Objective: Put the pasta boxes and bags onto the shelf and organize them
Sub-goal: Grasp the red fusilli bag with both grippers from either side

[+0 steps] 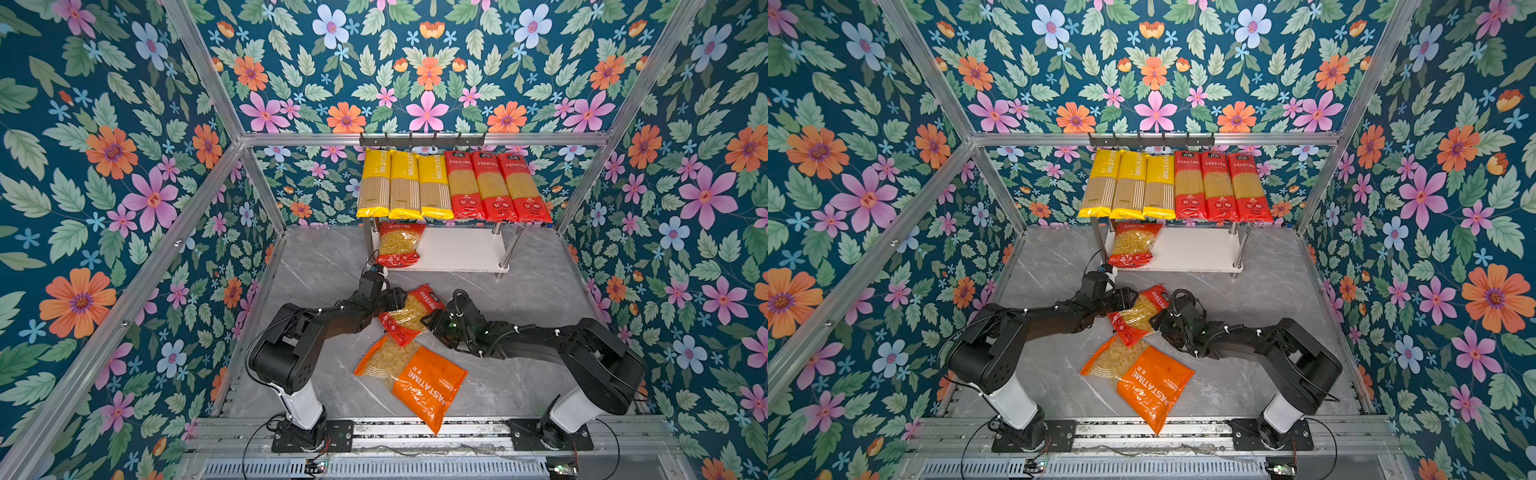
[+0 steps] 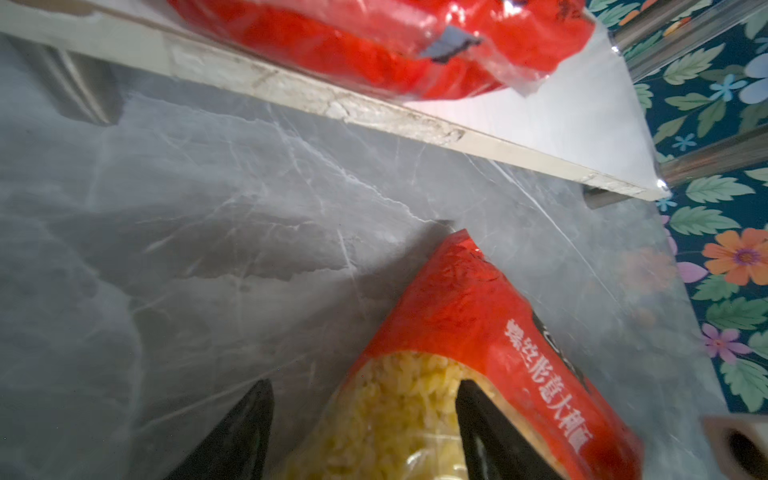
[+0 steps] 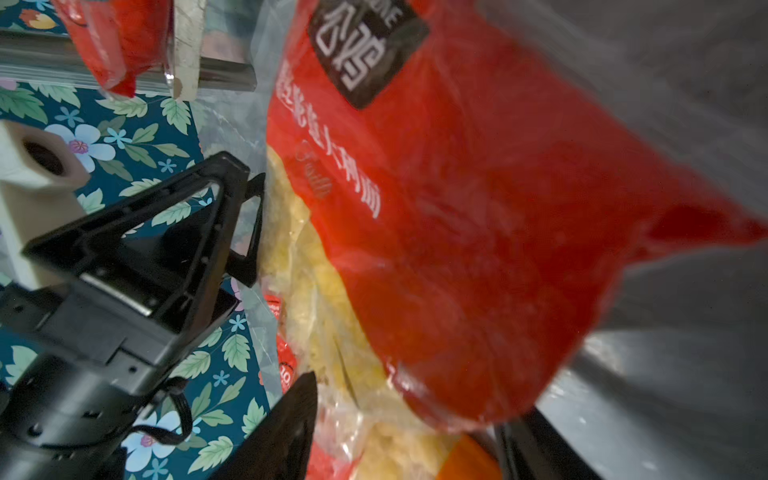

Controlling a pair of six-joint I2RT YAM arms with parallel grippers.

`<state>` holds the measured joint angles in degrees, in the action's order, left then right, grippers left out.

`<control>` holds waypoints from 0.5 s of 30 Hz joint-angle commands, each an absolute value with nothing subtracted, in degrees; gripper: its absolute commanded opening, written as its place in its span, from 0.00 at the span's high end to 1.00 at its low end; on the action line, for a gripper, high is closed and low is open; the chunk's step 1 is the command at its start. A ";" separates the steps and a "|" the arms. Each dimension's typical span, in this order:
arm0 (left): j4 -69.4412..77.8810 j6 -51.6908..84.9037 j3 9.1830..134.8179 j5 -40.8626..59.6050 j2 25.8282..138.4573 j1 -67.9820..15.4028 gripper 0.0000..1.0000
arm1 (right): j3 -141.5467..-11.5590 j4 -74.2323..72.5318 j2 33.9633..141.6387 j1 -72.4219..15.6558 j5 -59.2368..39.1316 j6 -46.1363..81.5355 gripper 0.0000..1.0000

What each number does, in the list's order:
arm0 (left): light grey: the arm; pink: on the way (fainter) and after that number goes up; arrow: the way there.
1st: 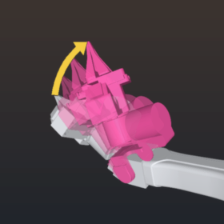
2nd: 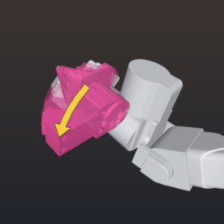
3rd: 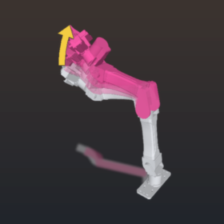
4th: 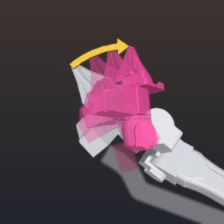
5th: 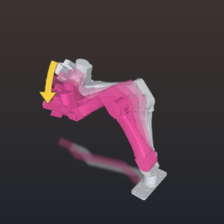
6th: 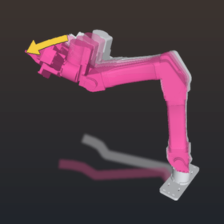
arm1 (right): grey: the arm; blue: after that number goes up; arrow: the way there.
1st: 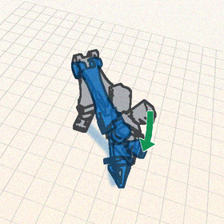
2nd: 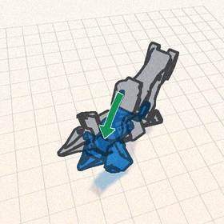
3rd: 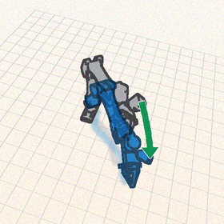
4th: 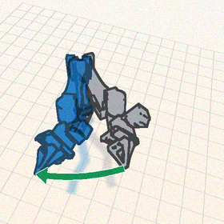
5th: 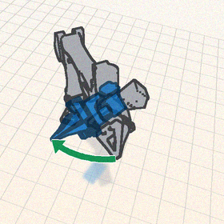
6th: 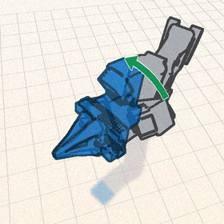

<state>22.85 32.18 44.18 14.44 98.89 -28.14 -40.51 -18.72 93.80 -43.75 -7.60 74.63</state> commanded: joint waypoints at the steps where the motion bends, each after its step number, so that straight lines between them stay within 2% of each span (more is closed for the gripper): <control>1: 29.48 36.34 42.47 19.77 99.64 -28.39 0.29 | -41.73 -25.36 96.56 -42.96 -9.93 77.38 0.33; 7: 29.93 40.79 39.92 23.43 97.20 -31.08 0.31 | -41.96 -24.20 96.04 -36.66 -16.82 73.37 0.36; 15: 29.27 45.03 39.28 21.63 92.02 -39.49 0.31 | -44.60 -11.45 92.96 -24.53 -29.79 60.60 0.34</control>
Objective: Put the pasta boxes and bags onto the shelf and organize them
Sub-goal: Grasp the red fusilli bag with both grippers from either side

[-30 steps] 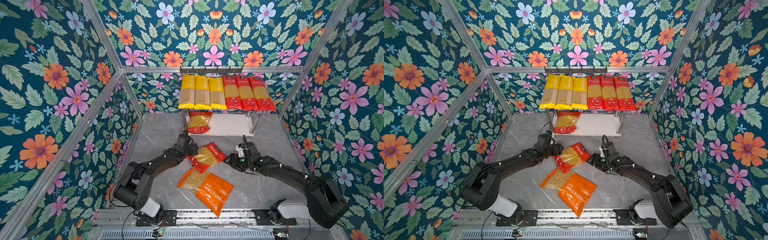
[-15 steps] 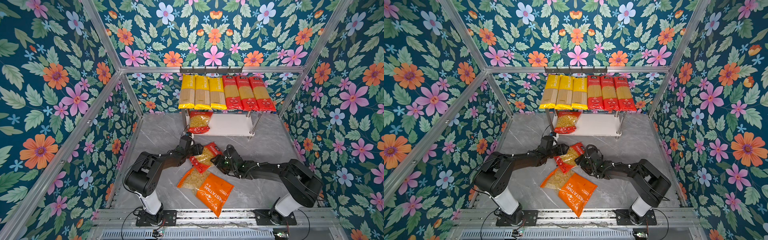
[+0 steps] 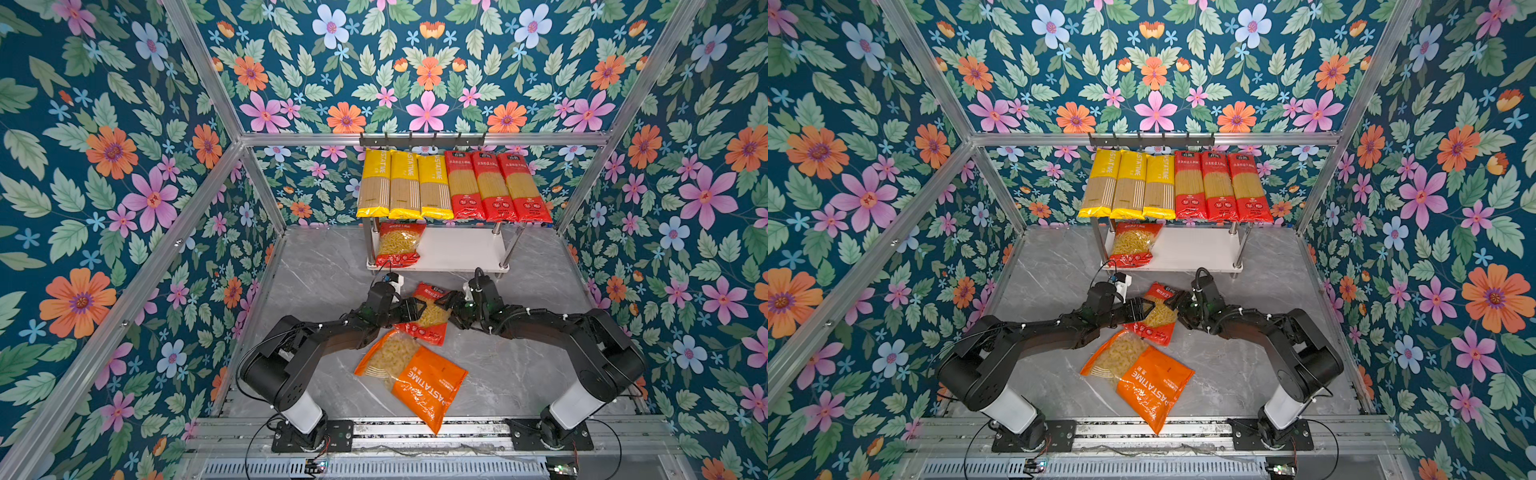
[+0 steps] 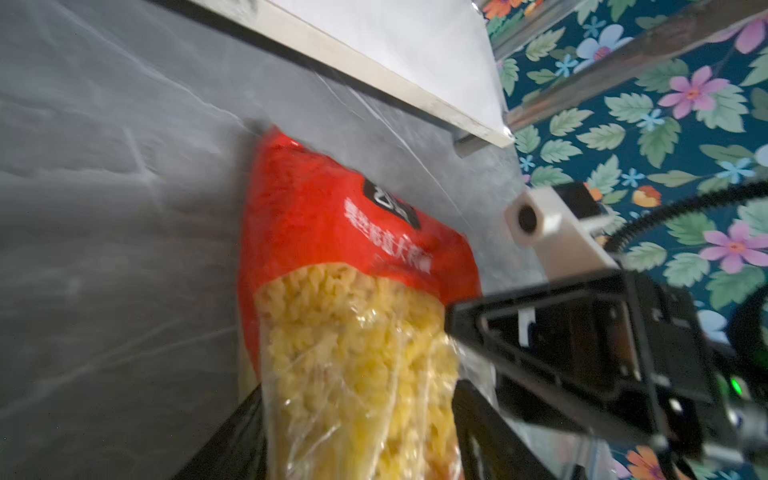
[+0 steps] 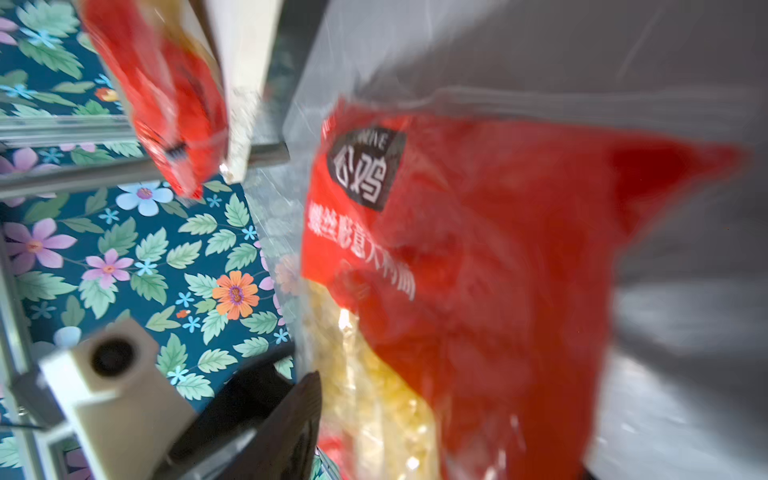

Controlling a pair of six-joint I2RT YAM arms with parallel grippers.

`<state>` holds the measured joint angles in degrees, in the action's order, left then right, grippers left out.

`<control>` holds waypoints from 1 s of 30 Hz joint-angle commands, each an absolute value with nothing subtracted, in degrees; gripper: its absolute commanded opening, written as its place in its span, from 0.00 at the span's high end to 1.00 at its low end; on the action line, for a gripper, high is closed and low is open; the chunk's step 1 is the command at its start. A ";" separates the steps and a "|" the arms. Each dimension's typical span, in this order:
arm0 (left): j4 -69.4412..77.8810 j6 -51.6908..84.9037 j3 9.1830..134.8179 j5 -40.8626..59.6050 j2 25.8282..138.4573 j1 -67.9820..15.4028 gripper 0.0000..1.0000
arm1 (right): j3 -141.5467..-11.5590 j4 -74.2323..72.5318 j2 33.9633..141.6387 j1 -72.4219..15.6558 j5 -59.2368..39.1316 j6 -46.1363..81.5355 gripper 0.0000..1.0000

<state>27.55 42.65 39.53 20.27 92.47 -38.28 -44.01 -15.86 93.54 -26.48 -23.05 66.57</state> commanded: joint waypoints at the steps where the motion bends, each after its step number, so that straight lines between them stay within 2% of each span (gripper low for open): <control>1: 29.27 45.25 38.96 21.62 91.94 -39.54 0.31 | -44.56 -9.97 92.71 -23.16 -30.82 59.26 0.33; 4: 25.27 43.17 39.02 19.29 90.36 -39.21 0.31 | -44.48 -3.95 90.66 -19.93 -31.60 54.78 0.31; 8: 17.59 38.70 40.67 15.09 87.58 -38.45 0.30 | -44.59 5.23 86.04 -17.47 -27.80 47.92 0.29; 12: 11.52 36.53 43.73 10.21 87.99 -38.79 0.30 | -46.48 14.41 81.83 -18.03 -22.25 41.52 0.29; 15: 7.00 35.14 46.41 4.12 89.81 -39.46 0.28 | -45.26 15.90 77.82 -19.74 -19.79 42.97 0.29; 21: 14.44 36.86 47.04 10.76 93.87 -39.81 0.27 | -42.89 11.91 74.78 -26.31 -13.63 50.28 0.30; 25: 21.00 40.13 46.02 14.44 98.01 -39.90 0.27 | -42.69 6.19 78.84 -27.39 -14.31 53.44 0.31; 30: 23.97 42.14 47.27 15.79 101.31 -42.26 0.33 | -46.02 3.73 85.37 -28.25 -17.42 53.24 0.37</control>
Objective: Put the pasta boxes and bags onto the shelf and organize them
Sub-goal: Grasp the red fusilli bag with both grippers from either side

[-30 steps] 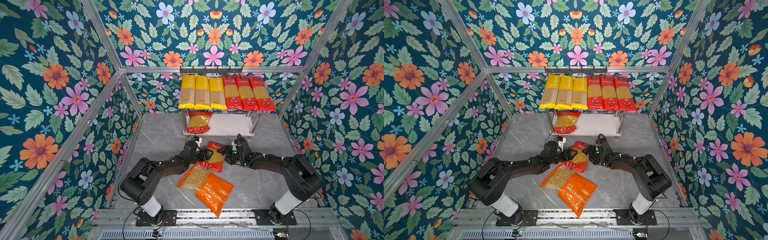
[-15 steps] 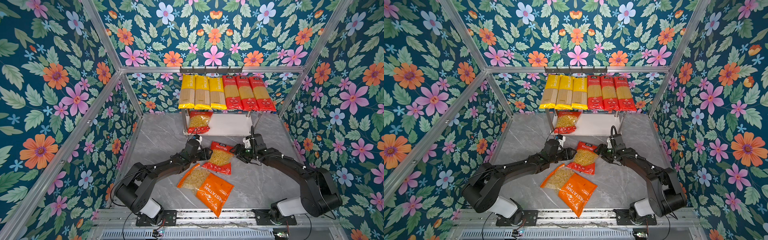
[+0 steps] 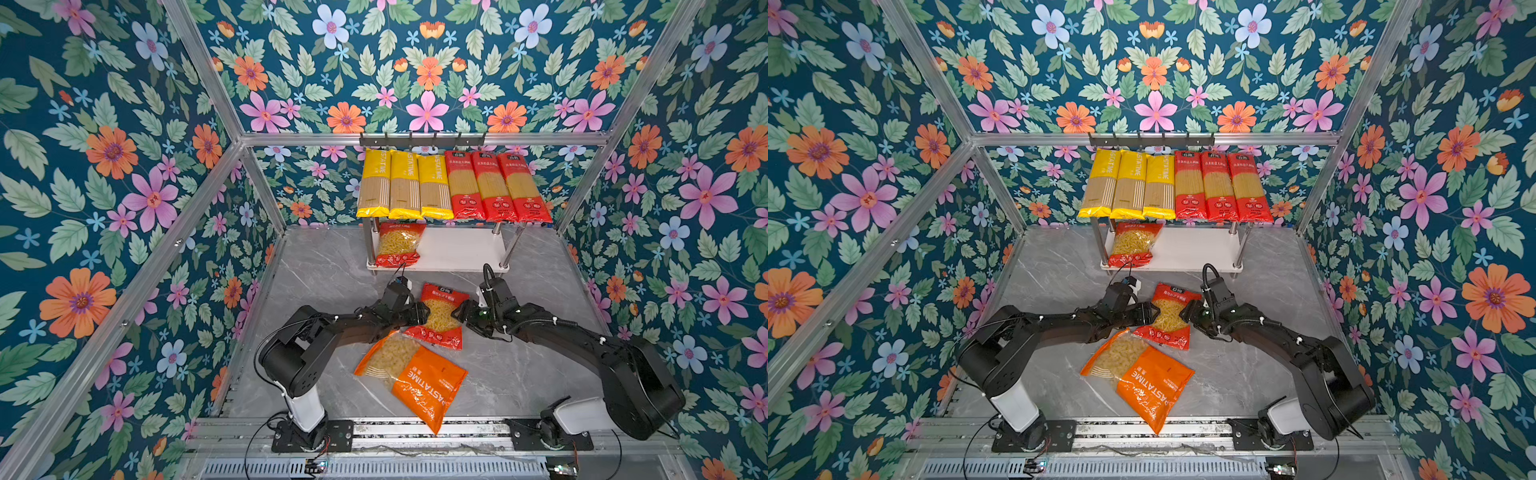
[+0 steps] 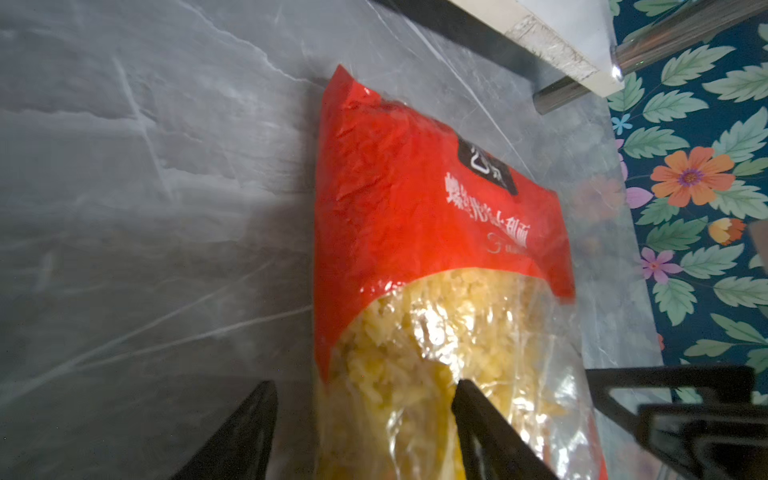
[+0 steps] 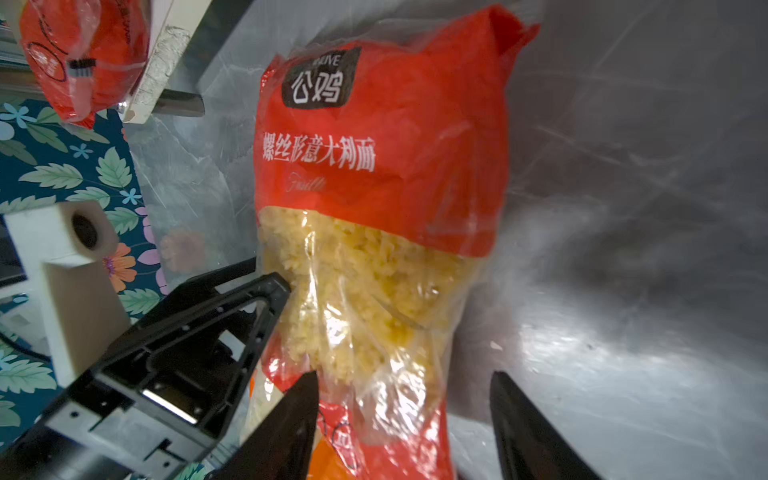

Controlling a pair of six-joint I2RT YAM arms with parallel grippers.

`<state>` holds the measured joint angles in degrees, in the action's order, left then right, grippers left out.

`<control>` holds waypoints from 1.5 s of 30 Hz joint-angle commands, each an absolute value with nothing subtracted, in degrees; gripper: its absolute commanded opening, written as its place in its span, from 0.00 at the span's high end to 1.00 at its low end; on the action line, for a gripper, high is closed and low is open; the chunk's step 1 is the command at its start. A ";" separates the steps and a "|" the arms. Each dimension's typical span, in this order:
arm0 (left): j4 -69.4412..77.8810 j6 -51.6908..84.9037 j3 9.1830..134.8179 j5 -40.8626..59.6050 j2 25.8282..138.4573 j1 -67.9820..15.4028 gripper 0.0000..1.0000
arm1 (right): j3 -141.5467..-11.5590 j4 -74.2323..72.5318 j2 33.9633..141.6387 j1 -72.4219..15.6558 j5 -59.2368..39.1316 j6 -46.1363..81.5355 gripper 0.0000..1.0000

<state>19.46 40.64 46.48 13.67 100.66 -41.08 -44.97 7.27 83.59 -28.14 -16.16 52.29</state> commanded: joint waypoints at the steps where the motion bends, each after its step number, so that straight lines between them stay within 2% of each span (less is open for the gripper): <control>1: 24.28 42.25 47.52 15.55 101.57 -43.11 0.34 | -46.14 3.04 86.10 -28.24 -17.97 53.14 0.38; 5: 24.99 42.71 47.66 15.57 102.13 -44.67 0.40 | -45.62 -0.06 88.35 -27.54 -21.47 52.16 0.46; 8: 25.09 42.72 46.68 14.72 101.71 -44.80 0.43 | -45.36 0.90 88.72 -26.19 -23.10 50.43 0.48; 13: 24.38 42.45 46.41 14.47 101.54 -44.77 0.45 | -44.56 4.75 86.64 -24.80 -22.38 47.45 0.41; 19: 20.69 40.46 46.33 12.91 99.42 -44.75 0.44 | -45.31 12.09 82.82 -24.81 -17.67 43.25 0.34; 23: 21.49 41.09 45.84 13.81 99.96 -44.75 0.44 | -43.83 9.44 84.69 -24.80 -18.33 43.75 0.33; 27: 23.75 42.24 45.31 14.48 100.87 -44.78 0.48 | -42.72 2.30 88.52 -24.79 -23.19 45.30 0.34; 31: 24.43 42.45 45.21 14.67 101.42 -44.75 0.55 | -42.11 -3.77 90.76 -24.81 -27.19 46.39 0.42; 36: 24.59 42.77 45.72 14.87 101.91 -44.84 0.65 | -40.19 -12.74 91.49 -24.79 -31.87 48.29 0.57; 41: 24.61 43.02 45.64 14.66 101.21 -45.35 0.71 | -38.09 -18.28 90.72 -24.80 -33.39 49.37 0.72; 45: 24.45 43.32 45.96 14.56 100.40 -45.49 0.75 | -37.57 -19.32 89.70 -24.84 -33.66 49.49 0.79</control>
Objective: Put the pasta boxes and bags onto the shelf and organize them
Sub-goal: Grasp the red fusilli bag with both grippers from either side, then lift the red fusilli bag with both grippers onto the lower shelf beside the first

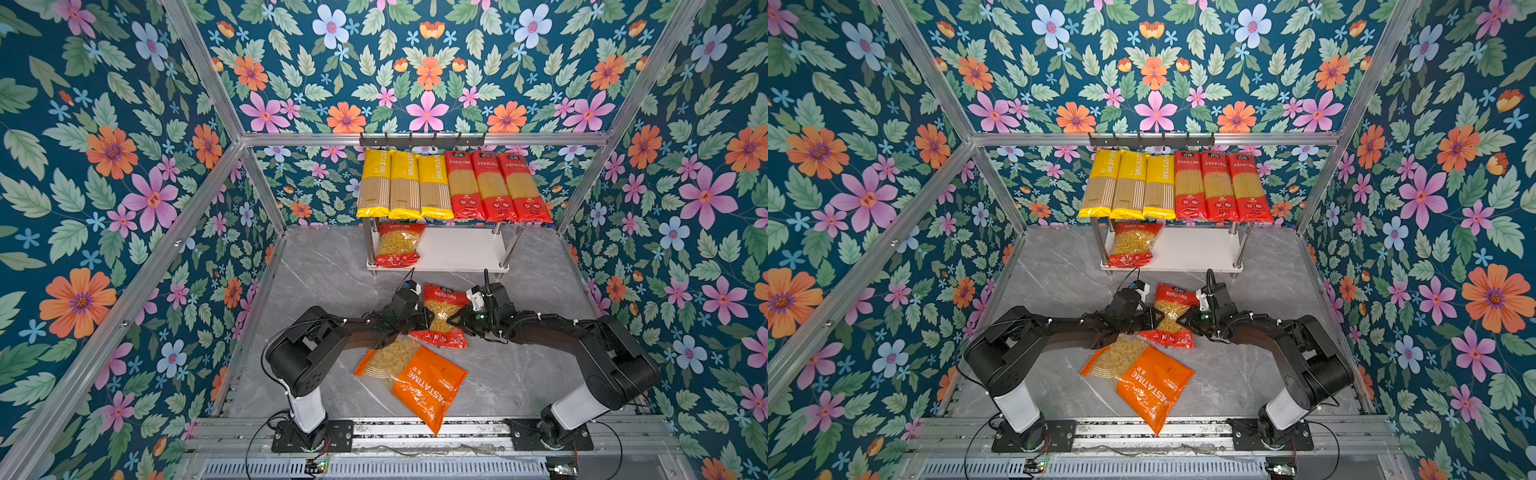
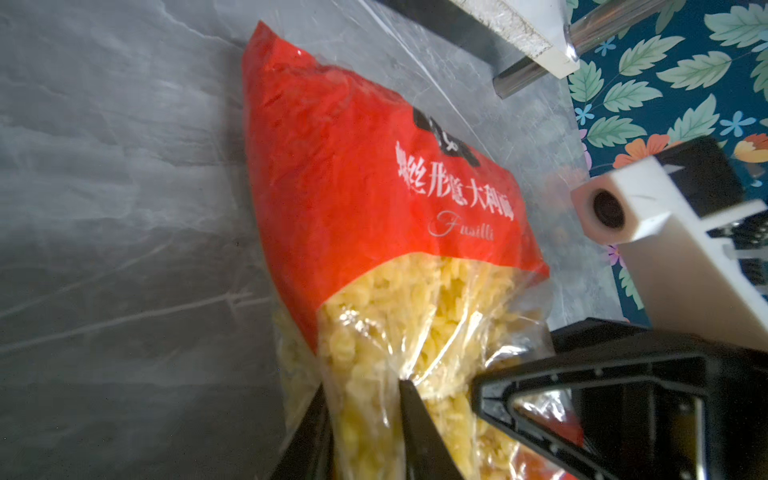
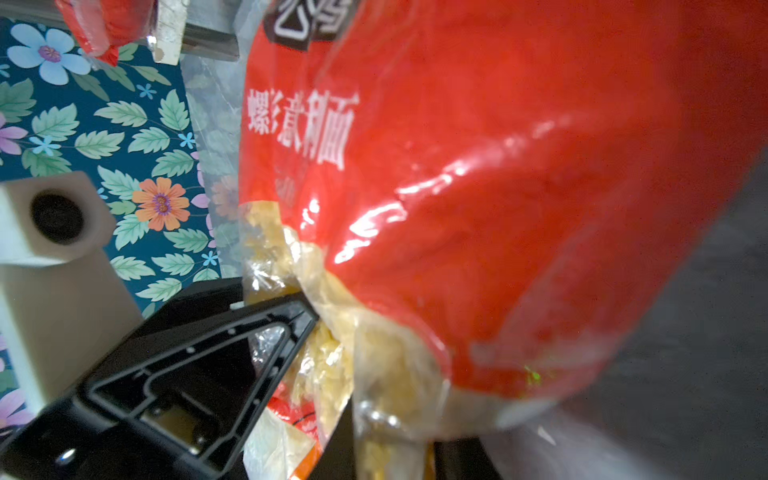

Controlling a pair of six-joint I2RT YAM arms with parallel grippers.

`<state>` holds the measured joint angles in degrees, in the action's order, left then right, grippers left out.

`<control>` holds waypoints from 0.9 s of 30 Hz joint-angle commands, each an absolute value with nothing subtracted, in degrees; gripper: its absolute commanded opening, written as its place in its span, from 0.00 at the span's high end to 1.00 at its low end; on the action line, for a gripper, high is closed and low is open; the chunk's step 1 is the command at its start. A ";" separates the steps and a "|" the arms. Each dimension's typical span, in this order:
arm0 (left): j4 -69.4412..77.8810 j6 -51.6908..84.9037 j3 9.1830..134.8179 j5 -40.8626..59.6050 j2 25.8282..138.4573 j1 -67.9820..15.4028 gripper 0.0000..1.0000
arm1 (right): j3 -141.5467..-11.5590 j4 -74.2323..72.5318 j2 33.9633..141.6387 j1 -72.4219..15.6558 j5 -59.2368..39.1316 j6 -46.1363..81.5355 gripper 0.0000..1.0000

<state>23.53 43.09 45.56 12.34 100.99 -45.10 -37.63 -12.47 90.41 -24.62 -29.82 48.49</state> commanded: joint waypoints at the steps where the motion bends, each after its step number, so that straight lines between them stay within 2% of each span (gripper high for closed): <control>1: 24.42 43.29 46.14 14.47 100.20 -45.73 0.76 | -37.40 -19.51 89.52 -24.79 -33.74 49.33 0.81; 18: 23.64 43.68 46.62 13.27 97.38 -47.27 0.90 | -35.04 -20.25 83.29 -24.85 -34.11 46.43 0.99; 27: 22.14 40.16 47.63 11.88 91.99 -47.55 0.92 | -36.78 -13.73 73.86 -24.70 -30.87 42.07 1.00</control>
